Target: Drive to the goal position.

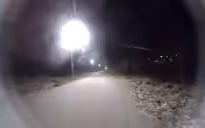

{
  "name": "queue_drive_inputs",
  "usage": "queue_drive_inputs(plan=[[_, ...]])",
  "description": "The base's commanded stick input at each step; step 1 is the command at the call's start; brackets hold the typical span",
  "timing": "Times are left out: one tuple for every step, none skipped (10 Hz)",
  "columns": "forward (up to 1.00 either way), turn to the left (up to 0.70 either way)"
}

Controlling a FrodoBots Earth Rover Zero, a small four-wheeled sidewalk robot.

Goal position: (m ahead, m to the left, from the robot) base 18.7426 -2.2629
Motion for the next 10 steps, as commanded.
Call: queue_drive_inputs(plan=[[1.00, 0.18], [1.00, 0.02], [1.00, 0.00], [1.00, 0.00], [1.00, 0.00], [1.00, 0.00], [1.00, 0.00], [1.00, 0.00], [1.00, 0.00], [1.00, 0.00]])
